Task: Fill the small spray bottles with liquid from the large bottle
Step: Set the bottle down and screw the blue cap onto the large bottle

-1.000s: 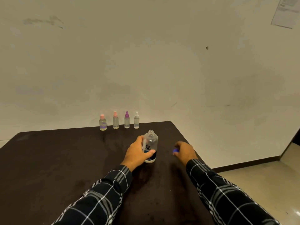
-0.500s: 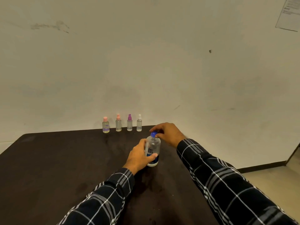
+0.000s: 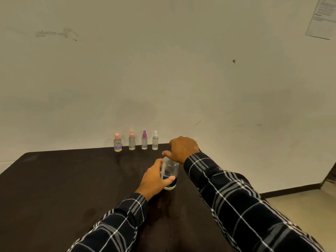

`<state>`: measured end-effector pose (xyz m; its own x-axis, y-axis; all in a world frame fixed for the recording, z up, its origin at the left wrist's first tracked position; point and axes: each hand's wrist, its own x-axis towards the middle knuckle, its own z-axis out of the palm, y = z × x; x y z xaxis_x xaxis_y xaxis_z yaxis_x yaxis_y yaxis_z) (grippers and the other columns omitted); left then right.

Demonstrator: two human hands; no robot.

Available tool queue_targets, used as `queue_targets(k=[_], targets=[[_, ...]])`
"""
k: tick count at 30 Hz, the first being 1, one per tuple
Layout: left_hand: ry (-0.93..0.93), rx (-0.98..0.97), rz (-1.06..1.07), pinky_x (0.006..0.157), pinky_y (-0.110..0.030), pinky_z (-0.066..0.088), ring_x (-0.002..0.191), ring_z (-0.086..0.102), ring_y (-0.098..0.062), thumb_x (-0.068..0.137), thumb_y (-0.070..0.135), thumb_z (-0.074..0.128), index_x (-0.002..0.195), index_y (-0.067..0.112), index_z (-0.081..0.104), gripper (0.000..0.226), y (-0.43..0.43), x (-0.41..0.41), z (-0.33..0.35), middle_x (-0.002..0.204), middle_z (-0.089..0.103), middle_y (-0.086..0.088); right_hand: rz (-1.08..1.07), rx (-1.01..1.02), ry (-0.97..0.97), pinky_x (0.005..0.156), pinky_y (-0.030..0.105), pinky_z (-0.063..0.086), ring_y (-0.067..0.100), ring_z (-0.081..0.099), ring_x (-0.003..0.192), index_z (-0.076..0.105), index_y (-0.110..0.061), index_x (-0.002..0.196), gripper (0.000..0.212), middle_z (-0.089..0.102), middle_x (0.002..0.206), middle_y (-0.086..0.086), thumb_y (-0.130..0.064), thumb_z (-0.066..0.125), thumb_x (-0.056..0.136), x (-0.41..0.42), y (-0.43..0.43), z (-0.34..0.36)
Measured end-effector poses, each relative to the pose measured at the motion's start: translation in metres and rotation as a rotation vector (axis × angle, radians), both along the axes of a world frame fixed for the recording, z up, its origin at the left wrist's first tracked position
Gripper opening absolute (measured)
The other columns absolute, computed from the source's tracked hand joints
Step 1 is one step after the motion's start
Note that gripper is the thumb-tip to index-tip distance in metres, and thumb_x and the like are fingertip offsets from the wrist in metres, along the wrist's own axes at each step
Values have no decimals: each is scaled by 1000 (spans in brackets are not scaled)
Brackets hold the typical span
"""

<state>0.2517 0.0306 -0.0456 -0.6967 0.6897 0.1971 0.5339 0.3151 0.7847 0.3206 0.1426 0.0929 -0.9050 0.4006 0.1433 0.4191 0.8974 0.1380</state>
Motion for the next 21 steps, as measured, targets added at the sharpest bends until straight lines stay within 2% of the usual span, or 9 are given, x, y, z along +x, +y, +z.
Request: queue_targets(k=[3,4,6,7,9,11,12,16,21], targets=[[17,-2,12,90,-34,58,104,67,-9,78,46,81,124,38,45,59,-1,0,-1,117,66,14,-109,-56,38,68,31,47,18,60,74,69,-14,91,77,66,80,2,-79,28,91,4,3,-3],[17,-8,12,90,-34,58,104,67,-9,78,47,81,125,38,45,59,0,-1,0,117,66,14,-123,-144,65,71,33,49,19,62,76,69,-15,91,81,67,82,3,-82,23,90,5,8,-1],[4,-25,4,91,-33,57,105,66,-9,78,46,81,125,38,45,60,2,-3,1,117,65,14,-53,-363,111,88,38,52,22,64,95,68,-17,109,74,70,105,4,-77,28,93,8,19,5],[-3,-29,1,92,-33,56,105,66,-9,79,45,81,126,38,45,60,3,-3,1,118,65,14,29,-438,93,96,40,51,23,63,107,66,-20,121,60,68,118,4,-67,38,97,10,23,9],[0,-28,1,92,-32,57,104,66,-8,78,45,82,126,38,45,61,3,-4,1,118,66,13,173,-452,-24,104,37,48,21,60,119,63,-23,133,35,64,132,3,-35,58,100,11,26,14],[4,-31,2,92,-33,57,105,67,-9,78,46,82,126,38,45,62,2,-4,0,118,67,13,203,-412,-68,102,32,46,20,60,119,66,-21,131,37,64,133,3,-12,62,96,10,25,11],[1,-31,2,93,-33,57,105,67,-9,78,46,82,127,38,45,62,2,-4,0,119,66,13,199,-404,-44,100,30,46,19,61,117,68,-20,129,37,65,132,4,-7,62,94,9,24,10],[-10,-37,4,95,-34,57,108,66,-9,79,45,82,127,37,44,62,3,-5,1,122,66,12,165,-337,-18,99,32,49,20,63,112,70,-15,123,30,69,124,6,-15,68,93,5,20,11],[13,-34,11,89,-33,59,102,67,-8,78,47,81,124,36,45,60,1,-3,0,115,66,13,62,-179,-2,85,34,52,21,61,92,67,-13,113,41,70,107,7,-49,60,95,4,10,3]])
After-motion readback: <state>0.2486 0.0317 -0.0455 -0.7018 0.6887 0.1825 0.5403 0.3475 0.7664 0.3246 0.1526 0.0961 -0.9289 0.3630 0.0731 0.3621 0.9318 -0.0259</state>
